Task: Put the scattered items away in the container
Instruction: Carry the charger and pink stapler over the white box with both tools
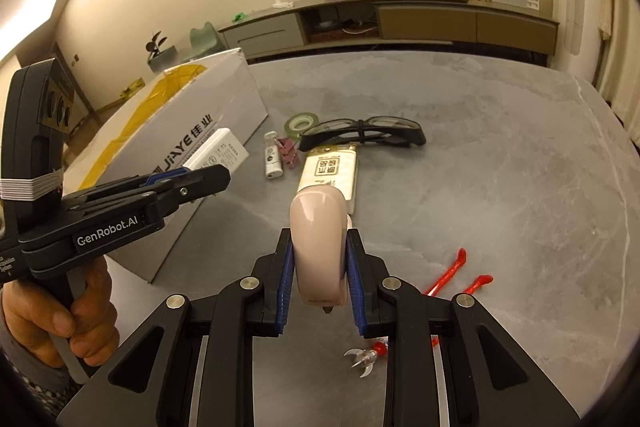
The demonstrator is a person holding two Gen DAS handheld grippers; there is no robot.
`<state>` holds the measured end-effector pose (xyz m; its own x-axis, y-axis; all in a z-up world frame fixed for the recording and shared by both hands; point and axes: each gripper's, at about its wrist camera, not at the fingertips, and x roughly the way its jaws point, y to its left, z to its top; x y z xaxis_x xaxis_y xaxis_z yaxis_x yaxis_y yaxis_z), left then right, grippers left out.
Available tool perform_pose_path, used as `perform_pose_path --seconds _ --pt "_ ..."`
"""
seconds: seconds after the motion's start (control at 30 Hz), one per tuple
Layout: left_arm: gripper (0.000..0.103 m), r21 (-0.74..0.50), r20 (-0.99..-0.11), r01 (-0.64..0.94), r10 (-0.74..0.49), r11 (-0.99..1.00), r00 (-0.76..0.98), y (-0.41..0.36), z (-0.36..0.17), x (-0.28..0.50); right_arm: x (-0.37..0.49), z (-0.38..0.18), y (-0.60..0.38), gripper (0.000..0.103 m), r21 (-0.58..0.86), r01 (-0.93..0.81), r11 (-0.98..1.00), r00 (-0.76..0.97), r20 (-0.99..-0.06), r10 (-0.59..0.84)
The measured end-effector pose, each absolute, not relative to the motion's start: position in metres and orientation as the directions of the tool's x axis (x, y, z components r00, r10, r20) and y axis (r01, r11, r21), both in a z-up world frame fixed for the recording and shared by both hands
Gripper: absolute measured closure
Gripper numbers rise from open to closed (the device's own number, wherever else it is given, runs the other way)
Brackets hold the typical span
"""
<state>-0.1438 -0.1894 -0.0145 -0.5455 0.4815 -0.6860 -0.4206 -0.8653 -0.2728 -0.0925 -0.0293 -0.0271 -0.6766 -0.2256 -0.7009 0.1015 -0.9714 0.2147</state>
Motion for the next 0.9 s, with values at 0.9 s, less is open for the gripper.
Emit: perform_pose_path --seconds 0.9 --pt "0.080 -0.268 -0.585 -0.374 0.459 -0.888 -0.669 -0.271 0.053 -0.095 -0.051 0.032 -0.101 0.077 0.218 0.239 -0.946 -0.727 -0.606 -0.323"
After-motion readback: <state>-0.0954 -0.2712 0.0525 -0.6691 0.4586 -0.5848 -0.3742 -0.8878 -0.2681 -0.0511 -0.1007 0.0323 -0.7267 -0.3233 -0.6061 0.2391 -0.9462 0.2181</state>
